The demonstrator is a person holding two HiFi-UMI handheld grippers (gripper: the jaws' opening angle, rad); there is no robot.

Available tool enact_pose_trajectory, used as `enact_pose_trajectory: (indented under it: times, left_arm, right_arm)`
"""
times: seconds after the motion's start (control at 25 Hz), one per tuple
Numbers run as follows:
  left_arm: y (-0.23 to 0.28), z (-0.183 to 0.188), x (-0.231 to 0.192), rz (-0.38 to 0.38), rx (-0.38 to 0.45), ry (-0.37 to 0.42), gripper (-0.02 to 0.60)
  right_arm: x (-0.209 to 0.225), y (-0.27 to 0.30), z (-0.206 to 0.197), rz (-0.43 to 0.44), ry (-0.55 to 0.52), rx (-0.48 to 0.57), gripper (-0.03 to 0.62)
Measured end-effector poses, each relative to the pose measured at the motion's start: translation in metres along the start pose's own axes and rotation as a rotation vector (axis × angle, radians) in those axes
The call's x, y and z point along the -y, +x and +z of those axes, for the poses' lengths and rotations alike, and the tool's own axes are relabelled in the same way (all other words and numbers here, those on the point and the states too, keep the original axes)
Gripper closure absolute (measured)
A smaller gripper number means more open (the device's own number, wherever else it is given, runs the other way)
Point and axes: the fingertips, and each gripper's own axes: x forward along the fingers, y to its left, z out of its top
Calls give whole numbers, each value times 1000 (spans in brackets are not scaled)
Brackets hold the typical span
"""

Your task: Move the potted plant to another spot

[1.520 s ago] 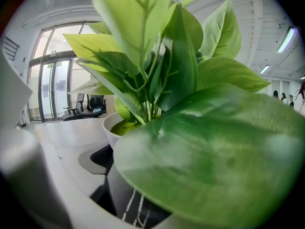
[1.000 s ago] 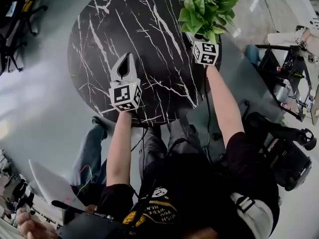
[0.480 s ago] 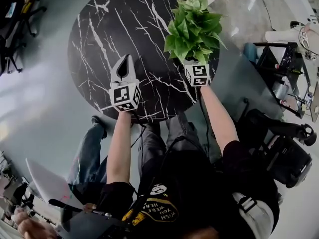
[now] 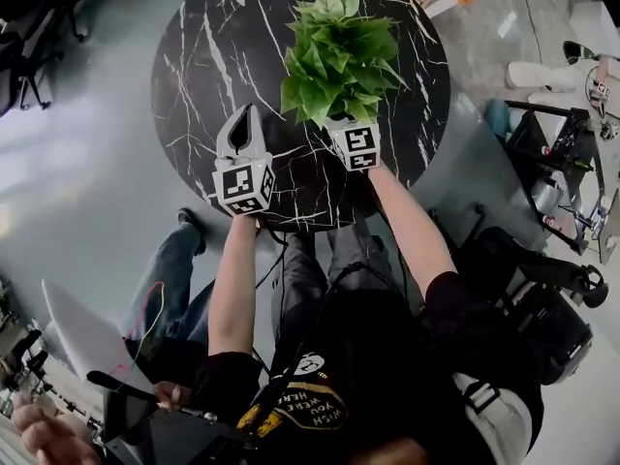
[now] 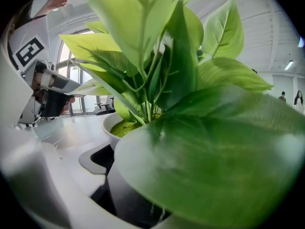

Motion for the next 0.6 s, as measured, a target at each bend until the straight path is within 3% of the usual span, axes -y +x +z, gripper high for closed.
enact_pose_trajectory:
  times: [0.32, 0.6]
  left_arm:
    - [-18, -2, -36, 63, 1, -26, 577]
    - [-24, -2, -44, 67, -4, -34, 577]
  right_arm:
    - [-59, 70, 29, 100, -48, 8, 121]
    - [-68, 85, 41, 128, -44, 18, 118]
